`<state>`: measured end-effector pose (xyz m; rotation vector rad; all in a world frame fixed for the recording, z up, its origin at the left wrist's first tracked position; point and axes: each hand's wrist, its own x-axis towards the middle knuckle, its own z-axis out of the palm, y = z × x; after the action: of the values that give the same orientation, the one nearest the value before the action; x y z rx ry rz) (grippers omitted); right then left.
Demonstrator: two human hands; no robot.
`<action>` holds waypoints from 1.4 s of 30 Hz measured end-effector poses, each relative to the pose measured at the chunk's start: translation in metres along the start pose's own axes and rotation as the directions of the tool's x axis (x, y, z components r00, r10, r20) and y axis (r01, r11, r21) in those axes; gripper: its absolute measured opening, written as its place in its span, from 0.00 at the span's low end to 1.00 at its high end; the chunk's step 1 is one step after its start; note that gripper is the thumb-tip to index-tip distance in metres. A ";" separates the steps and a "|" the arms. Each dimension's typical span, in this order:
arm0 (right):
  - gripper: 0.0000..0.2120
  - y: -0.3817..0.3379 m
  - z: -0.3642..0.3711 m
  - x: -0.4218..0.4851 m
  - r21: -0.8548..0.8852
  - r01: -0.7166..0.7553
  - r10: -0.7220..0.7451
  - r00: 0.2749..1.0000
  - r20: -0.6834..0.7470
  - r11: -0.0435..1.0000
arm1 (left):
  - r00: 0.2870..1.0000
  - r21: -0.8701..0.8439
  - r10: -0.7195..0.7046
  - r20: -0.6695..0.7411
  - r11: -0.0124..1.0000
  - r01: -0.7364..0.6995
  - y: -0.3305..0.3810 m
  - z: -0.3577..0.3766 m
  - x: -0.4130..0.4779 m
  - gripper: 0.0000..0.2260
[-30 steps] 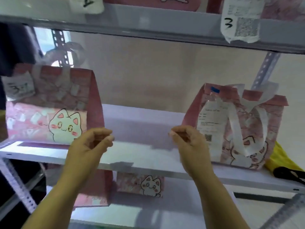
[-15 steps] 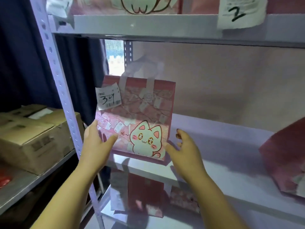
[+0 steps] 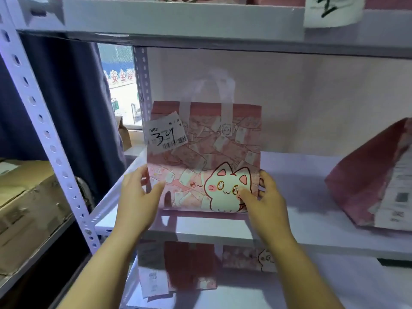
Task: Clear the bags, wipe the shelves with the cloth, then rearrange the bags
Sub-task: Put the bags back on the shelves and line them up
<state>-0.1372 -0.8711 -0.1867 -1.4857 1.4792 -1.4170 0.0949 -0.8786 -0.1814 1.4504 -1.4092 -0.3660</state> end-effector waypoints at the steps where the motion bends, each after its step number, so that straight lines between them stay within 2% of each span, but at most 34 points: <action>1: 0.25 0.003 -0.007 0.000 0.010 -0.005 0.005 0.999 -0.047 1.000 | 0.999 -0.025 0.025 0.028 0.999 -0.024 0.005 0.007 -0.003 0.11; 5: 0.18 0.011 -0.038 -0.002 0.035 -0.028 0.034 0.982 -0.187 0.999 | 0.999 -0.095 0.022 0.030 0.995 -0.019 0.020 0.036 -0.016 0.14; 9: 0.18 0.019 -0.073 -0.004 0.049 -0.032 0.044 0.962 -0.269 0.998 | 0.995 -0.162 0.044 0.088 0.986 -0.029 0.036 0.068 -0.026 0.16; 13: 0.19 0.026 -0.105 -0.008 0.066 -0.058 0.076 0.949 -0.307 0.996 | 0.988 -0.220 0.038 0.153 0.976 -0.004 0.053 0.098 -0.035 0.18; 18: 0.21 0.031 -0.140 -0.007 -0.073 -0.075 0.046 0.939 -0.340 0.995 | 0.976 -0.276 0.071 0.205 0.961 -0.012 0.071 0.128 -0.047 0.20; 21: 0.21 0.035 -0.153 -0.006 -0.095 -0.078 0.044 0.947 -0.318 0.992 | 0.972 -0.316 0.076 0.221 0.949 -0.002 0.077 0.140 -0.053 0.21; 26: 0.23 0.039 -0.168 -0.006 -0.087 -0.055 0.027 0.955 -0.297 0.995 | 0.984 -0.317 0.038 0.176 0.948 0.020 0.082 0.146 -0.060 0.24; 29: 0.18 0.035 -0.175 -0.010 -0.114 0.014 -0.053 0.937 -0.345 0.993 | 0.994 -0.250 -0.025 0.110 0.967 0.052 0.085 0.141 -0.065 0.27; 31: 0.14 0.031 -0.180 -0.014 -0.137 0.077 -0.122 0.925 -0.359 0.988 | 0.998 -0.229 -0.024 0.054 0.973 0.036 0.089 0.134 -0.072 0.26; 34: 0.11 0.027 -0.182 -0.021 -0.125 0.168 -0.200 0.925 -0.322 0.978 | 1.000 -0.237 -0.017 -0.006 0.971 0.015 0.094 0.121 -0.092 0.20; 37: 0.06 0.028 -0.177 -0.032 -0.083 0.226 -0.238 0.950 -0.203 0.971 | 0.998 -0.292 -0.059 -0.024 0.955 0.049 0.094 0.111 -0.117 0.13; 42: 0.06 0.044 -0.155 -0.058 -0.022 0.176 -0.176 0.984 -0.009 0.984 | 0.990 -0.323 -0.132 0.050 0.936 0.141 0.072 0.100 -0.154 0.07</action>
<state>-0.2838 -0.7848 -0.2045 -1.6582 1.4015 -1.5180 -0.0648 -0.7735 -0.2305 1.2750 -1.2047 -0.6772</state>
